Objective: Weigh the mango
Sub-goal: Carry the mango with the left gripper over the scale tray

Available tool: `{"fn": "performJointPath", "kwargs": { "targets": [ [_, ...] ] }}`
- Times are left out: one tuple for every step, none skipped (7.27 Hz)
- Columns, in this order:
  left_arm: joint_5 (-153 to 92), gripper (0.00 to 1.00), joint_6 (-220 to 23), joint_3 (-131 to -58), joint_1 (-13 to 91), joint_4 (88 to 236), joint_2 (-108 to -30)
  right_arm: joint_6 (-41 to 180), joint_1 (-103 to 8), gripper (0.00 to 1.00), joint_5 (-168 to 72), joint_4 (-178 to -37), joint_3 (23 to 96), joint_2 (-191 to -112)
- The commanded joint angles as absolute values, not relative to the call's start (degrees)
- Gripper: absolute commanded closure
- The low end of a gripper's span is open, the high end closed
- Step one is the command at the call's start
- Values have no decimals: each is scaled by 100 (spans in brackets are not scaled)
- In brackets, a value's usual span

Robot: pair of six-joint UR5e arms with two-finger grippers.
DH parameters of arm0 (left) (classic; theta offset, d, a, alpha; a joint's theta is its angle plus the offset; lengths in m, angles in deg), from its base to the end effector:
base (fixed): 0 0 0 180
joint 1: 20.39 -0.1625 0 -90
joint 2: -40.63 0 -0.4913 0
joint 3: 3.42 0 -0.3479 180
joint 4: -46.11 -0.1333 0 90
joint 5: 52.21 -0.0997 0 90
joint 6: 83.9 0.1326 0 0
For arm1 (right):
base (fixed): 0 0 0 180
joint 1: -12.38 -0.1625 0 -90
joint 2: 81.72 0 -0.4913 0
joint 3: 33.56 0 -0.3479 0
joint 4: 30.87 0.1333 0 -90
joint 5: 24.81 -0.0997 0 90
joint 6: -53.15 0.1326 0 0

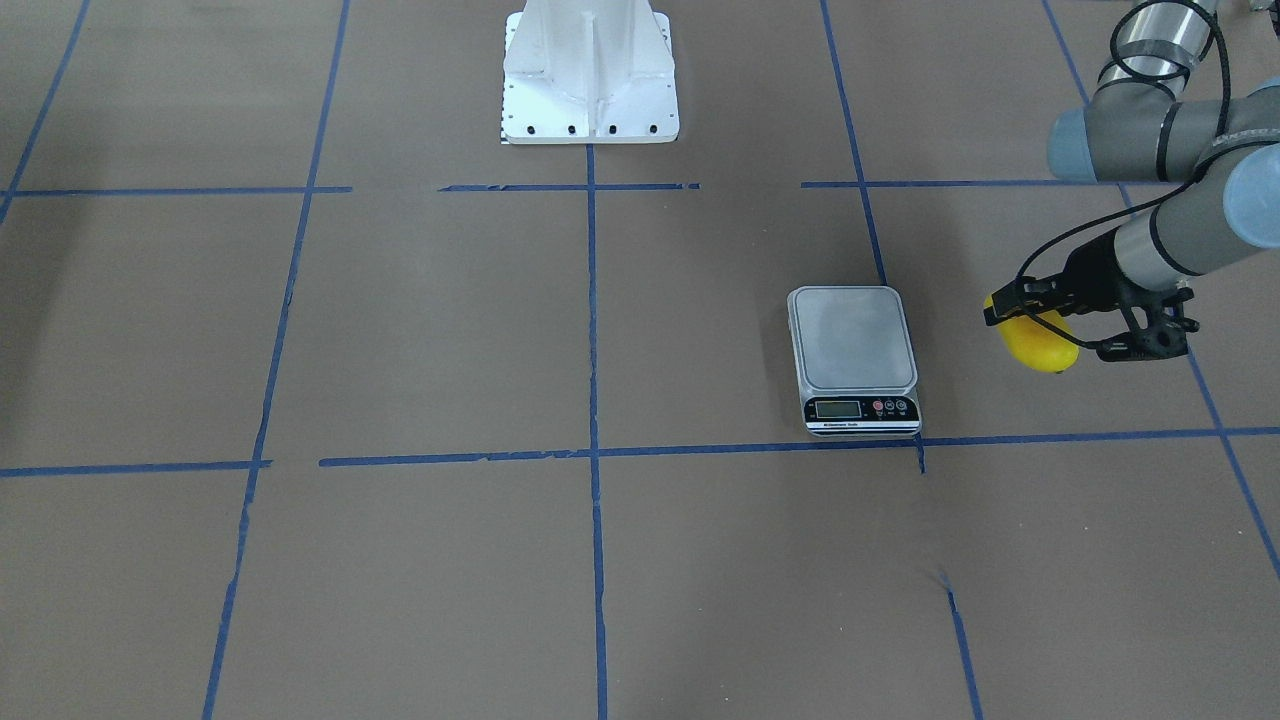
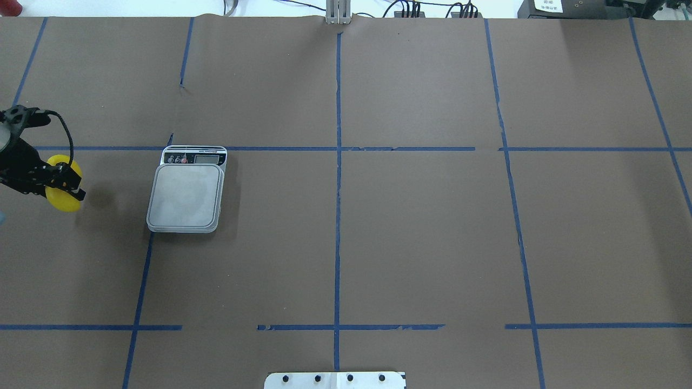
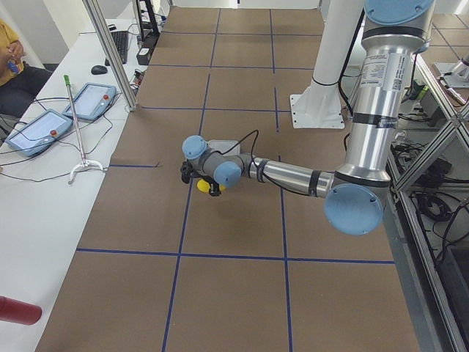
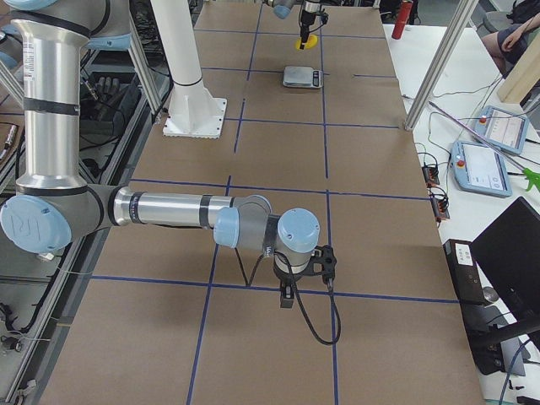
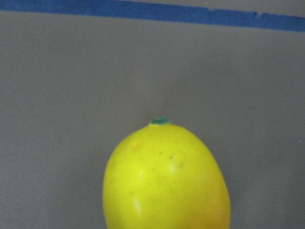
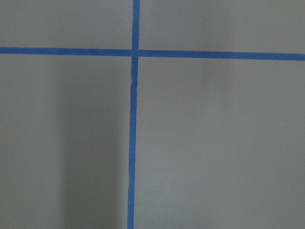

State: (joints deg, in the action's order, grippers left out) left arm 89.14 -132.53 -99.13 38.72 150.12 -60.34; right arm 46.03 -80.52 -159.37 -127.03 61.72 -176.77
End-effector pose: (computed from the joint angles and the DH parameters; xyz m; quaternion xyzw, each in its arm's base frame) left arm 0.2593 -0.4913 0.5653 -0.0839 0.4737 -0.0207 0.8764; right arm 0.0601 -0.3915 0.7548 -0.0146 -0.3814 -0.0144 0.9242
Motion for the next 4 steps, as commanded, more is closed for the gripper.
{"fn": "performJointPath", "kwargs": {
  "targets": [
    [8607, 100, -14232, -10054, 3230, 14867, -6710, 4603, -8052, 0, -15937, -12703, 6172, -17682],
    [8204, 100, -14174, -10001, 2948, 14902, -6782, 4603, -8052, 0, -15937, -12703, 6172, -17673],
    [8173, 100, -14017, -9975, 2666, 14963, -6783, 4603, -8052, 0, -15937, -12703, 6172, -17682],
    [8173, 100, -13693, -9966, 2507, 14973, -6800, 4603, -8052, 0, -15937, -12703, 6172, -17682]
  ]
}}
